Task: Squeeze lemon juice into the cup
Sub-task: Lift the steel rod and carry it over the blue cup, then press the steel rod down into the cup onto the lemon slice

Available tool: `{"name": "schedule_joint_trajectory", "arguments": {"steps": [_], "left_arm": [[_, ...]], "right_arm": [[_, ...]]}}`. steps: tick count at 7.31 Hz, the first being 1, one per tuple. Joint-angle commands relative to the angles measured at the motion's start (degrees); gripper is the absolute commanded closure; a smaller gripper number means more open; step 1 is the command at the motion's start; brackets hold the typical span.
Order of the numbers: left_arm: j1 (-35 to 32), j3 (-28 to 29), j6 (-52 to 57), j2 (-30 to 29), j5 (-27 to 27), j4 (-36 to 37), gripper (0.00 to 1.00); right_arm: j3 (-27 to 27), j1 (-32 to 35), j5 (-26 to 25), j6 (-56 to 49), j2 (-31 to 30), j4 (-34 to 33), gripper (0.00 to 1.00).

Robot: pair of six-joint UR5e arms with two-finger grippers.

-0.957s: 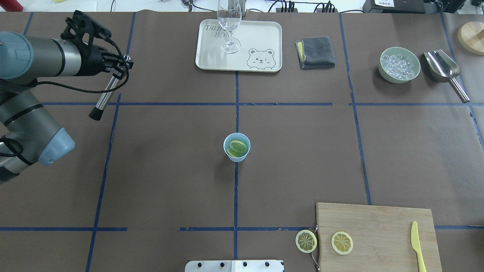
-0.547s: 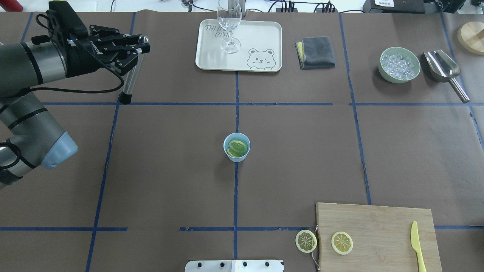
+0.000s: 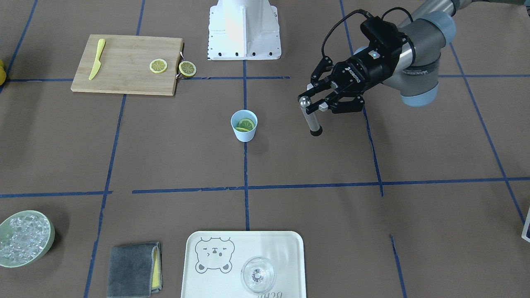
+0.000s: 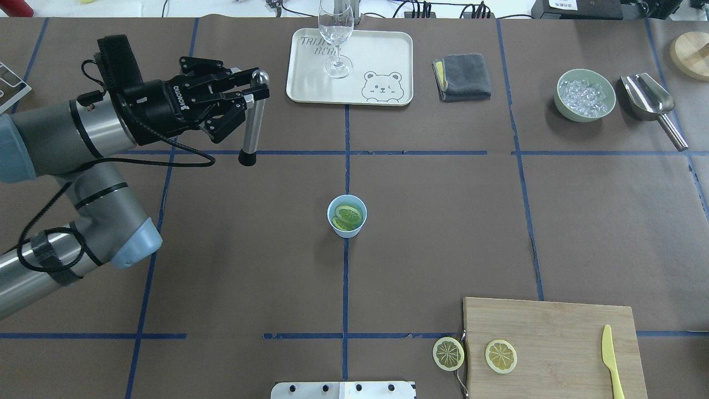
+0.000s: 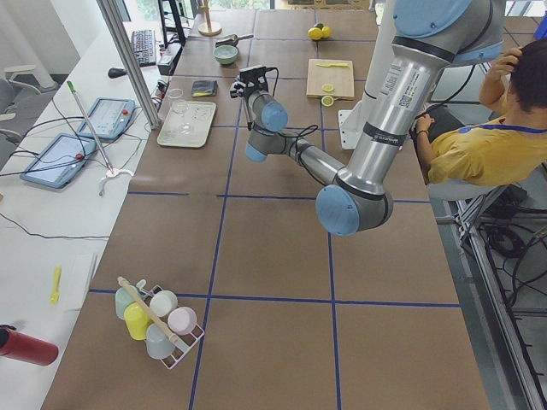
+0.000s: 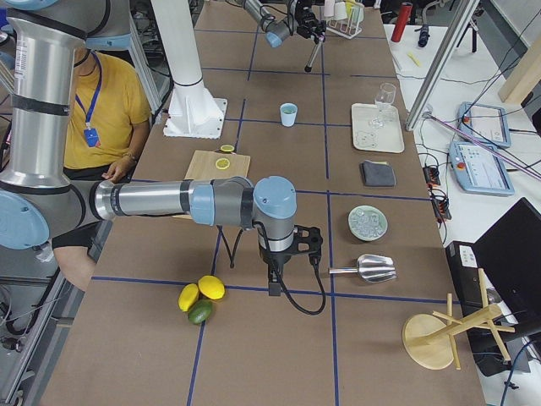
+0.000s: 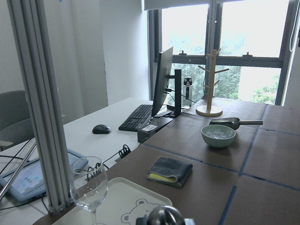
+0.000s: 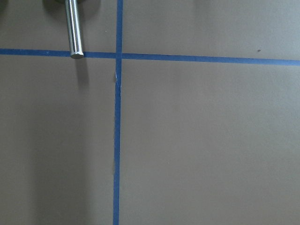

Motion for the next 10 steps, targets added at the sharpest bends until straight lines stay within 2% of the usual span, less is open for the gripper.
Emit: {"name": "schedule_joint_trajectory", "arguments": {"steps": [1, 2, 4, 5, 10], "left_arm": [[7.74, 2.34, 0.14, -5.53, 9.19, -3.40, 1.00], [11.61, 5.22, 0.06, -8.59, 15.32, -6.28, 1.00], [13.40, 8.23, 3.37, -9.94, 16.35, -7.45, 1.00], [15.93, 10.93, 6.53, -10.20, 19.40, -11.72, 1.00], [17.71, 13.77, 8.67, -10.38, 20.40, -12.99, 1.00]], "right_arm": [[0.09, 0.45, 0.02, -0.03, -0.02, 0.00, 0.00], [0.00, 0.45, 0.02, 0.15, -0.20, 0.00, 0.00], [-0.17, 0.45, 0.46, 0.50, -0.11, -0.09, 0.00], [-0.35, 0.36, 2.55, 0.50, -0.20, -0.09, 0.00], [-0.52, 0.45, 3.71, 0.41, -0.46, -0.09, 0.00]]}}
